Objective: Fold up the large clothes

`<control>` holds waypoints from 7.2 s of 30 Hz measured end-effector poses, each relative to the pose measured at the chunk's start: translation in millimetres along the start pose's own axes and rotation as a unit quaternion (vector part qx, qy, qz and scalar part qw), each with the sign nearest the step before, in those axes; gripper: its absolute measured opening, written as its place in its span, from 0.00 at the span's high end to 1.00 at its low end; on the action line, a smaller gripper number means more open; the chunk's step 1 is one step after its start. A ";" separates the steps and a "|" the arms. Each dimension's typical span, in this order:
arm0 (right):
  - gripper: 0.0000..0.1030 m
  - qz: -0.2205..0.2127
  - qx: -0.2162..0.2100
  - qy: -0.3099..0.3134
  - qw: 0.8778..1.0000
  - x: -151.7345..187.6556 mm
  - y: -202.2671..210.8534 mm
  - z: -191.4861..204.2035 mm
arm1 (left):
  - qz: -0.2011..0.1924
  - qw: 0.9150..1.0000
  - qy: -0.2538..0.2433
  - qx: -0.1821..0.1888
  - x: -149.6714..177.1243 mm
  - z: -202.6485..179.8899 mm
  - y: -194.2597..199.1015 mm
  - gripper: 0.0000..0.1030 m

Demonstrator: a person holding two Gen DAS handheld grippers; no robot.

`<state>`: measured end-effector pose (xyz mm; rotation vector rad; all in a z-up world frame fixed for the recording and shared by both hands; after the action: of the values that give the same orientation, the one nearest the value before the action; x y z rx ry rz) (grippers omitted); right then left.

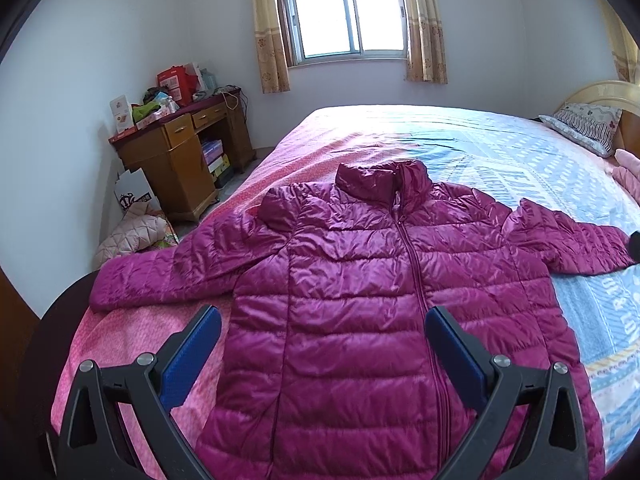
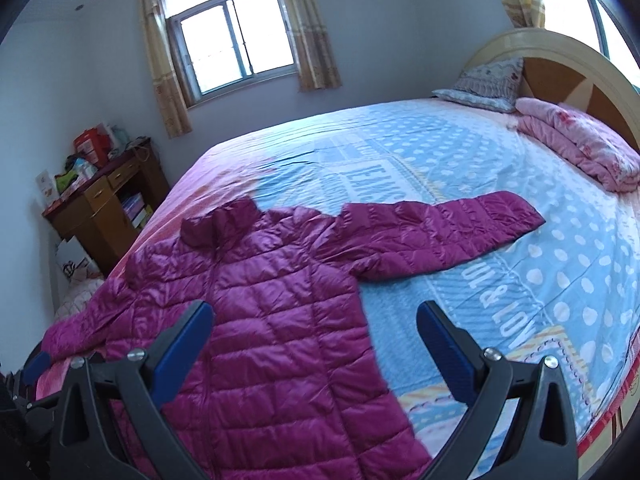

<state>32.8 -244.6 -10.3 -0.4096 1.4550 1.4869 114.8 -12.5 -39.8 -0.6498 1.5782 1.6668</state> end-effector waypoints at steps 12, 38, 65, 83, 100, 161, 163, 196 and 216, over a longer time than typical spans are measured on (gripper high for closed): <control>0.10 -0.037 0.106 -0.158 0.981 -31.8 -18.7 -180.6 | 0.049 0.998 0.031 0.029 -4.4 8.1 -78.1 0.01; 0.79 0.056 0.245 -0.201 0.947 -47.4 -160.4 -315.4 | 0.080 0.995 0.058 -0.031 29.3 33.7 -181.7 0.01; 0.90 0.017 -0.150 0.071 0.986 -46.8 -86.2 79.2 | 0.048 0.992 0.106 0.036 34.4 46.2 -170.8 0.01; 0.43 0.188 -0.359 0.038 0.914 65.8 -189.2 191.9 | 0.029 0.990 0.128 0.059 36.8 51.4 -167.4 0.01; 0.83 0.185 -0.257 0.136 0.939 93.0 -208.2 193.7 | 0.027 0.989 0.131 0.060 37.7 51.1 -163.6 0.01; 0.35 0.099 -0.072 0.125 0.985 56.4 -193.8 43.2 | 0.045 0.909 0.376 -0.176 24.1 358.9 -169.3 0.81; 0.35 0.099 -0.076 0.120 0.985 56.2 -194.0 42.2 | 0.019 0.919 0.353 -0.172 0.8 343.9 -158.0 0.81; 0.33 0.100 -0.117 0.080 0.985 54.2 -193.9 35.0 | 0.088 0.979 -0.011 0.184 7.9 -75.2 -122.4 0.22; 0.82 0.122 -0.180 0.108 0.970 61.0 -168.1 106.0 | 0.059 0.985 0.152 0.062 14.7 91.0 -117.3 0.22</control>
<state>179.0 -158.1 -130.0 -0.6484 1.4416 1.9664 210.1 76.3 -112.6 -0.7866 1.9537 1.5936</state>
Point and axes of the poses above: each gripper's, at about its wrist camera, not at the fingertips, and y roughly against the way its jaws point, z to its left, x to its underside, the point moved 5 cm from there along -y, roughly the way its jaws point
